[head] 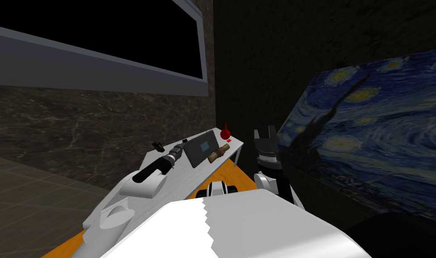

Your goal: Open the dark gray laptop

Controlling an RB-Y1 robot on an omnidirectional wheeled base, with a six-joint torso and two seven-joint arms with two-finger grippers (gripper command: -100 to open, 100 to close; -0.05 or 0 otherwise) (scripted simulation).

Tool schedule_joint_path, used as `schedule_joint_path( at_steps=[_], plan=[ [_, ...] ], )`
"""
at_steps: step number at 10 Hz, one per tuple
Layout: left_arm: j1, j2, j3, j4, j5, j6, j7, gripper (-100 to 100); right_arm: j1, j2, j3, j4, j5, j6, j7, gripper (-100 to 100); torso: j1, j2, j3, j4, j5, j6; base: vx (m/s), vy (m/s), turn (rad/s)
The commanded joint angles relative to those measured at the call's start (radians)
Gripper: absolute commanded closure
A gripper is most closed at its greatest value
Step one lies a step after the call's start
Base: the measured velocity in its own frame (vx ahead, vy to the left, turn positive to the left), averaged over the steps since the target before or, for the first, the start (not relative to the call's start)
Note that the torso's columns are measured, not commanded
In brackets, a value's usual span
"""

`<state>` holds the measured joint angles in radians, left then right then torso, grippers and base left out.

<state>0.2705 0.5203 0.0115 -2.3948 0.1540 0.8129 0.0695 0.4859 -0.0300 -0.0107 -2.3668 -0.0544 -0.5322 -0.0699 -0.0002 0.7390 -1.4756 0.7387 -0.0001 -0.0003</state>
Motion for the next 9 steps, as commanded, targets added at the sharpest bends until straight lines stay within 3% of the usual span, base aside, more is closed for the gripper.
schedule_joint_path(
  at_steps=[1, 2, 4, 5, 9],
  plan=[
    [0.007, 0.014, 0.002, -0.041, 0.026, 0.078, 0.021, 100, 0.0, 0.0, 0.0, 0.0, 0.0, 0.0, 0.0, 0, 0.0, 0.0, 0.0, 0.001, 0.0, 0.0, 0.052, 0.044, -0.008],
    [0.007, 0.013, 0.001, -0.033, 0.023, 0.057, 0.017, 100, 0.0, 0.0, 0.0, 0.0, 0.0, 0.0, 0.0, 0, 0.0, 0.001, 0.001, 0.001, 0.0, 0.0, 0.017, 0.018, 0.0],
    [0.026, 0.017, 0.0, -0.071, 0.064, 0.126, 0.051, 100, 0.0, 0.0, 0.0, 0.0, 0.0, 0.0, 0.0, 0, -0.001, 0.001, 0.001, 0.001, -0.001, 0.0, 0.081, 0.058, -0.007],
    [0.026, 0.017, 0.0, -0.071, 0.064, 0.131, 0.051, 100, 0.0, 0.0, 0.0, 0.0, 0.0, 0.0, 0.0, 0, 0.001, -0.003, -0.002, 0.0, 0.0, 0.0, 0.089, 0.063, -0.006],
    [0.053, 0.021, -0.002, -0.127, 0.124, 0.23, 0.1, 100, 0.0, 0.0, 0.0, 0.0, 0.0, 0.0, 0.0, 0, 0.005, 0.002, -0.004, 0.0, -0.001, 0.001, 0.03, 0.03, -0.016]
  ],
)
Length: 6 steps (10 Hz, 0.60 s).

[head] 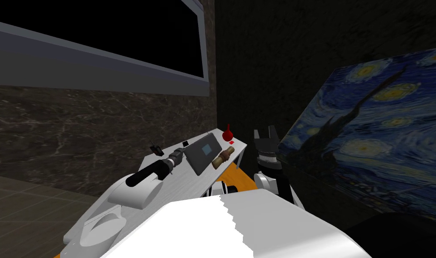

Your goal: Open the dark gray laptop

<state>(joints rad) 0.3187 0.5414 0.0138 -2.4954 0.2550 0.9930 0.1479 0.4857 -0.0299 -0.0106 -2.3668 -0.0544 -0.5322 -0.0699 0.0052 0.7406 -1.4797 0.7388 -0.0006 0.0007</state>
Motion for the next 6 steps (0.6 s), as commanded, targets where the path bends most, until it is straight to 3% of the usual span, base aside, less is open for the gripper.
schedule_joint_path(
  at_steps=[1, 6],
  plan=[
    [0.005, 0.0, -0.004, -0.026, 0.023, 0.053, 0.022, 100, 0.0, 0.0, 0.0, 0.0, 0.0, 0.0, 0.0, 0, 0.002, 0.0, -0.003, 0.001, 0.0, 0.0, 0.0, 0.011, -0.01],
    [0.005, 0.0, -0.004, -0.026, 0.023, 0.053, 0.022, 100, 0.0, 0.0, 0.0, 0.0, 0.0, 0.0, 0.0, 0, 0.005, 0.001, -0.006, 0.0, 0.0, -0.001, 0.001, -0.002, 0.003]
  ],
)
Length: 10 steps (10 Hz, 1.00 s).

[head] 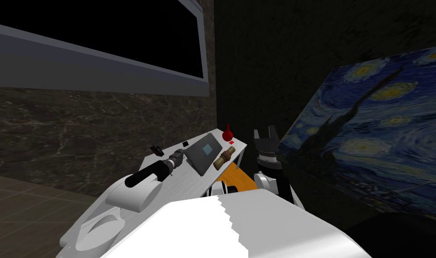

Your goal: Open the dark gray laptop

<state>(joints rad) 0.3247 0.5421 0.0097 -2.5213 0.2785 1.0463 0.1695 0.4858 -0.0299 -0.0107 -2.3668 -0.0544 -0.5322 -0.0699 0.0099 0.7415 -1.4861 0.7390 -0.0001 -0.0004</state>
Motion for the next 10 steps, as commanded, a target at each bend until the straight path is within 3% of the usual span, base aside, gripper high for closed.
schedule_joint_path(
  at_steps=[1, 3, 4, 7, 9, 10],
  plan=[
    [-0.002, 0.0, 0.0, 0.0, -0.001, -0.001, 0.0, 100, 0.0, 0.0, 0.0, 0.0, 0.0, 0.0, 0.0, 0, -0.002, 0.0, -0.001, 0.0, 0.0, 0.0, -0.003, 0.01, -0.022],
    [-0.002, 0.0, 0.0, 0.0, -0.001, -0.001, 0.0, 100, 0.0, 0.0, 0.0, 0.0, 0.0, 0.0, 0.0, 0, -0.001, 0.0, 0.0, 0.0, 0.0, 0.0, 0.0, 0.002, -0.006],
    [-0.051, -0.05, 0.002, 0.05, -0.019, -0.032, -0.012, 100, 0.0, 0.0, 0.0, 0.0, 0.0, 0.0, 0.0, 0, 0.0, 0.0, -0.001, 0.0, 0.0, 0.0, -0.083, 0.06, 0.104],
    [-0.135, -0.056, 0.002, 0.139, -0.019, -0.032, -0.012, 100, 0.0, 0.0, 0.0, 0.0, 0.0, 0.0, 0.0, 0, -0.009, -0.002, 0.01, 0.0, 0.0, 0.001, -0.055, 0.055, 0.015],
    [-0.147, -0.056, 0.002, 0.193, -0.019, -0.032, -0.012, 100, 0.0, 0.0, 0.0, 0.0, 0.0, 0.0, 0.0, 0, -0.014, -0.007, 0.008, -0.002, -0.001, 0.001, 0.003, -0.007, 0.002],
    [-0.192, -0.103, 0.005, 0.225, -0.037, -0.064, -0.025, 100, 0.0, 0.0, 0.0, 0.0, 0.0, 0.0, 0.0, 0, -0.011, -0.009, 0.007, -0.004, 0.001, 0.001, -0.079, 0.048, 0.107]
  ],
)
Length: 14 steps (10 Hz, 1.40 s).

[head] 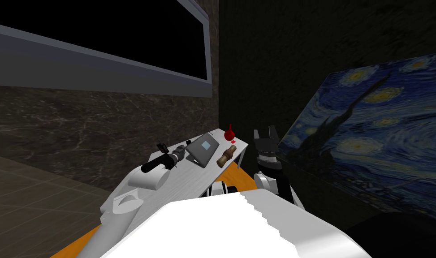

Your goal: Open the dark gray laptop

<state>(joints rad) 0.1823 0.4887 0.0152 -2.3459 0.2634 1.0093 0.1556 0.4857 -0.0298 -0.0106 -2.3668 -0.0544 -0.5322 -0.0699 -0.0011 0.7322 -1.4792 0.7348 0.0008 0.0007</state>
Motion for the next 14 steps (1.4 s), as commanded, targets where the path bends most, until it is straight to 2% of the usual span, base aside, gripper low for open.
schedule_joint_path(
  at_steps=[1, 4, 6, 7, 9, 11, 12, 14],
  plan=[
    [-0.072, -0.059, -0.001, 0.08, -0.022, -0.027, -0.011, 100, 0.0, 0.0, 0.0, 0.0, 0.0, 0.0, 0.0, 0, 0.006, 0.005, 0.002, 0.002, 0.001, -0.001, -0.094, 0.071, 0.047],
    [-0.151, -0.059, -0.001, 0.171, -0.022, -0.027, -0.011, 100, 0.0, 0.0, 0.0, 0.0, 0.0, 0.0, 0.0, 0, -0.001, 0.005, 0.002, 0.004, -0.002, 0.0, -0.019, 0.027, -0.003],
    [-0.151, -0.059, -0.001, 0.21, -0.022, -0.027, -0.011, 100, 0.0, 0.0, 0.0, 0.0, 0.0, 0.0, 0.0, 0, -0.002, 0.005, 0.003, 0.003, -0.002, -0.001, 0.01, -0.009, -0.001],
    [-0.197, -0.108, 0.002, 0.245, -0.04, -0.058, -0.023, 100, 0.0, 0.0, 0.0, 0.0, 0.0, 0.0, 0.0, 0, 0.0, 0.006, 0.003, 0.003, -0.001, -0.001, -0.079, 0.05, 0.112],
    [-0.255, -0.115, 0.002, 0.297, -0.04, -0.058, -0.023, 100, 0.0, 0.0, 0.0, 0.0, 0.0, 0.0, 0.0, 0, 0.006, 0.01, 0.006, 0.005, 0.0, -0.001, -0.078, 0.072, 0.019],
    [-0.297, -0.115, 0.002, 0.36, -0.04, -0.058, -0.023, 100, 0.0, 0.0, 0.0, 0.0, 0.0, 0.0, 0.0, 0, -0.002, 0.004, 0.002, 0.003, -0.002, 0.0, -0.003, 0.014, 0.0],
    [-0.285, -0.102, 0.008, 0.295, -0.028, -0.017, -0.014, -100, 0.0, 0.0, 0.0, 0.0, 0.0, 0.0, 0.0, 0, -0.003, 0.002, 0.001, 0.003, -0.002, 0.0, 0.031, 0.003, 0.031],
    [-0.283, -0.091, 0.014, 0.247, -0.018, 0.028, -0.003, -100, 0.0, 0.0, 0.0, 0.0, 0.0, 0.0, 0.0, 0, 0.001, 0.004, 0.002, 0.003, -0.001, -0.001, 0.057, 0.006, 0.032]
  ],
)
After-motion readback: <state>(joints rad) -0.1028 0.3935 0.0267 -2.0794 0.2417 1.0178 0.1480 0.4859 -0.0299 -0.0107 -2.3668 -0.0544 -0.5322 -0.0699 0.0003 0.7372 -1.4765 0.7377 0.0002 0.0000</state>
